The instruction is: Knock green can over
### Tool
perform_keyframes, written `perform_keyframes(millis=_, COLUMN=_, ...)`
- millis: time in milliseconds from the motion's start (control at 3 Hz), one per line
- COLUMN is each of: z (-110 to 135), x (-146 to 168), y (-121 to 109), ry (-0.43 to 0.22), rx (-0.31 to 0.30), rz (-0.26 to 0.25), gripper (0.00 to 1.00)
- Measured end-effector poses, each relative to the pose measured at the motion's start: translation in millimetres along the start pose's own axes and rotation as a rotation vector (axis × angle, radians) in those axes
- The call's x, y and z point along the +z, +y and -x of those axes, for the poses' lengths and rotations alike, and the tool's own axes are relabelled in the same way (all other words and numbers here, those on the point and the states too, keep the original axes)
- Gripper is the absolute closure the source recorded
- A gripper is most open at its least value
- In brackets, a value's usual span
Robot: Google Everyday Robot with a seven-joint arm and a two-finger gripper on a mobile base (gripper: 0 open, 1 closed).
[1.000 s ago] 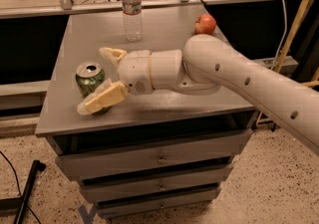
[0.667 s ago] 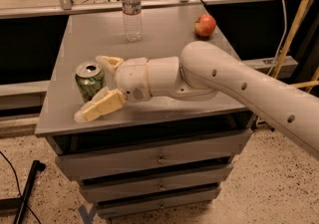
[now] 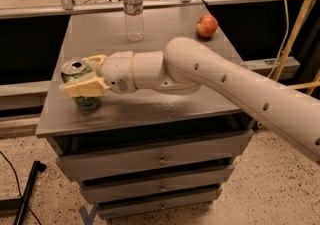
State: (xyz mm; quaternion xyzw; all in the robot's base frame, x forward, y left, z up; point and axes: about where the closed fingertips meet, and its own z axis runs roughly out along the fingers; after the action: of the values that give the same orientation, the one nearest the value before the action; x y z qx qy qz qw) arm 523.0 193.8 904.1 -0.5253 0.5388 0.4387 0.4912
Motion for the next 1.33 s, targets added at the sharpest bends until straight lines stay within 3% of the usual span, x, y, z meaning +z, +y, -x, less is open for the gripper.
perform_keyframes(millis=333, z=5, x=7, y=-18, ry=-0.027, rx=0.028, rz=-0.023, gripper=0.80)
perform_keyframes(millis=667, z=58, x=16, y=-34, ry=0.060, rx=-0.067, rz=0.003, gripper=1.00)
perform_keyframes(millis=1000, z=94, x=16, y=-54, ry=0.220, rx=-0.147, rz=0.025, gripper=1.00)
perform_keyframes(millis=1333, z=78, x=20, y=-100, ry=0.410, rx=-0.145, rz=0.014, gripper=1.00)
